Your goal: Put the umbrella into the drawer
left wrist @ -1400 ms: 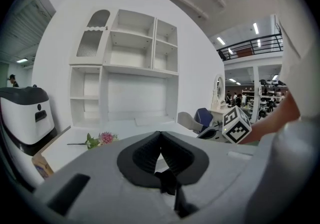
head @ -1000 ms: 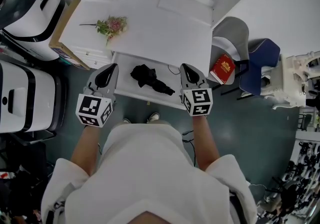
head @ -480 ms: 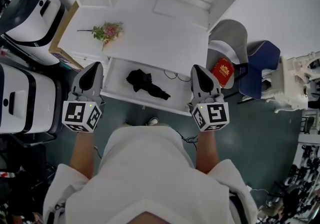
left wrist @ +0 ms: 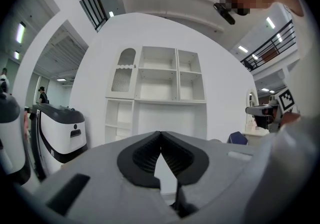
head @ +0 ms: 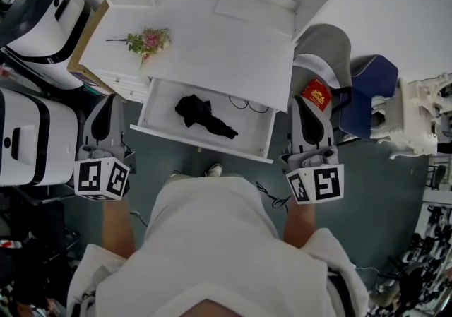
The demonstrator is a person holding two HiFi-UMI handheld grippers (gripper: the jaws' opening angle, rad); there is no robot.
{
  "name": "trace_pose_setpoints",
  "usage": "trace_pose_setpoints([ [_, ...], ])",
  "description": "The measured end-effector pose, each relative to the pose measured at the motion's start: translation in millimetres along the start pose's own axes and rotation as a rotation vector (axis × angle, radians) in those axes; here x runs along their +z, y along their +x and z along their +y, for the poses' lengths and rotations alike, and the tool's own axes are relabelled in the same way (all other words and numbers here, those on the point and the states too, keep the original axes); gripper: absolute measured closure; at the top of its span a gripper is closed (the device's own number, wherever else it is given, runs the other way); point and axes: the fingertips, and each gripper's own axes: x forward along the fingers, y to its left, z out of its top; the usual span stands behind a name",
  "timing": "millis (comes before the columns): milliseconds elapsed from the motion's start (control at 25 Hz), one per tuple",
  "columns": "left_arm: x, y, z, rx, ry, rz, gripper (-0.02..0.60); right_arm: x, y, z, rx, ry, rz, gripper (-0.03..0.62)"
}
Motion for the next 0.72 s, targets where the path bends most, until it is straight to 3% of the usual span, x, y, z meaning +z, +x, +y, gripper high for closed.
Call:
trace_pose_setpoints([
  [320, -1, -12, 5, 0.039, 0.003, -0.001, 0.568, 1, 1, 7, 0.022, 0.013, -0.032, 0.592],
  [720, -4, -14, -1, 0.031, 0.003, 0.017, 0.568, -13, 5, 16, 0.055, 0.039, -0.012, 0.592],
])
